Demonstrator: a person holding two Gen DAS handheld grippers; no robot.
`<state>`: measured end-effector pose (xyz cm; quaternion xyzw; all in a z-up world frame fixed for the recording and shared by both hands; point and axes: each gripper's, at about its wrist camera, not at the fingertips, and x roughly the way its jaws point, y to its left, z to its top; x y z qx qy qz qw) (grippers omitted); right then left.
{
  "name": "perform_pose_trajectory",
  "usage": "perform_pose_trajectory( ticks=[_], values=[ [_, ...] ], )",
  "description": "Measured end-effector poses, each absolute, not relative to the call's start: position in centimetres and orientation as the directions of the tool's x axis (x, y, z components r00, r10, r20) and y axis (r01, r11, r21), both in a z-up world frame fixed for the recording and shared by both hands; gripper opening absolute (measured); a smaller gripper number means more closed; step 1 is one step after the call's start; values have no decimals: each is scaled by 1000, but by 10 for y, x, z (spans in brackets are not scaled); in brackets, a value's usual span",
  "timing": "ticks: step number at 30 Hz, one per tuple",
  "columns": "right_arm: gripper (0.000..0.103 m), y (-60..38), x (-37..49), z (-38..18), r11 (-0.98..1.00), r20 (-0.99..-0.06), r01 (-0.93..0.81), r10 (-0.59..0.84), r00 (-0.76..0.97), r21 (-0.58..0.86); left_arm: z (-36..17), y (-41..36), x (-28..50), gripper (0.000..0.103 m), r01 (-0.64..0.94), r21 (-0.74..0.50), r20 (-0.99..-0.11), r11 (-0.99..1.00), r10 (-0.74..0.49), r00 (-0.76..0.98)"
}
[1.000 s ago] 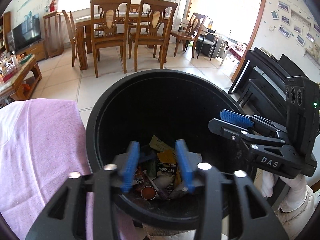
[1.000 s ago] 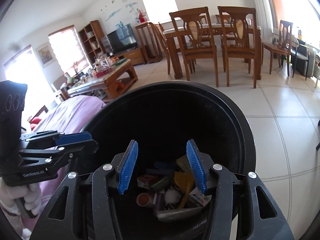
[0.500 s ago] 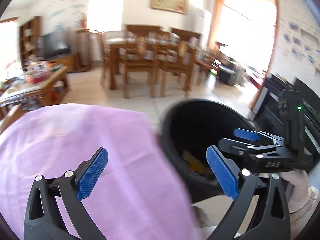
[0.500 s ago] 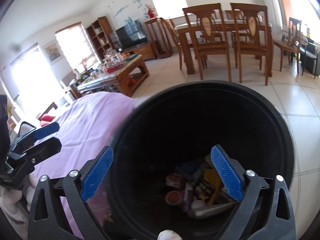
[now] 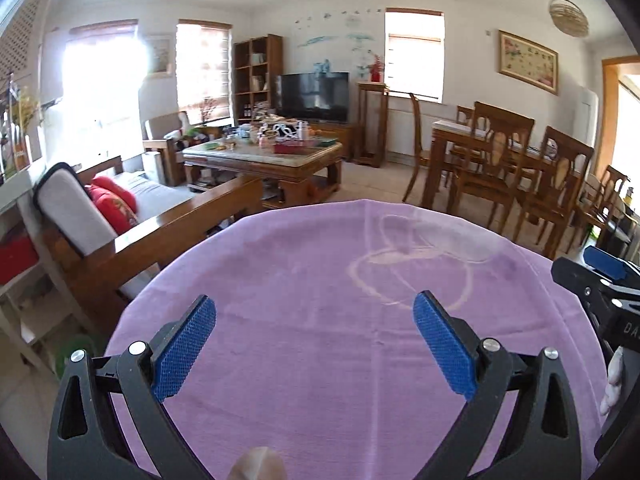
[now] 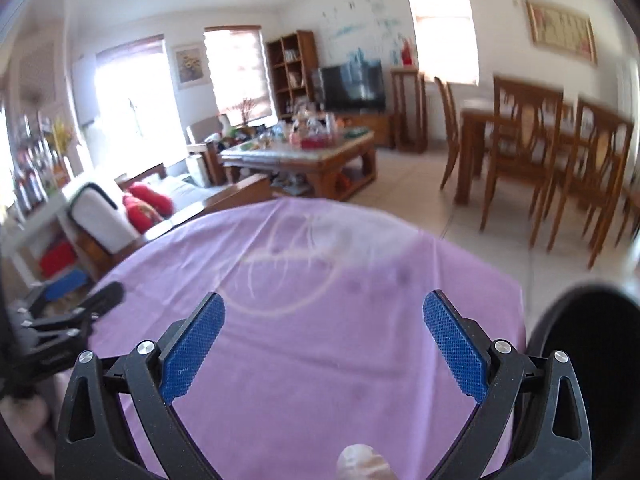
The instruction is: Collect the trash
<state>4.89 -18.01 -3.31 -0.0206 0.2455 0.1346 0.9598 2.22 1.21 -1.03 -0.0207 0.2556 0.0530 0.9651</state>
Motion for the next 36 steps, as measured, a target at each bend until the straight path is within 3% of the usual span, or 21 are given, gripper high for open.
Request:
perform_pose_trajectory(
  ticks=[6, 10, 24, 36],
  values=[
    [98, -142, 65, -41, 944, -396, -319, 323, 859, 80, -11, 39, 24, 98, -258, 13, -487, 966, 232, 842],
    [98, -140, 66, -47, 942, -406, -326, 330, 852, 81, -13, 45, 14, 98, -241, -21, -488, 970, 200, 850],
    [98, -170, 29, -27, 929, -247, -341, 367, 897, 141, -13, 39, 9, 98, -259, 7, -463, 966, 233, 855],
    [98, -171, 24, -27, 924, -242, -353, 380, 893, 145, -8, 39, 5, 98, -280, 36, -416, 959, 269, 869]
  ],
)
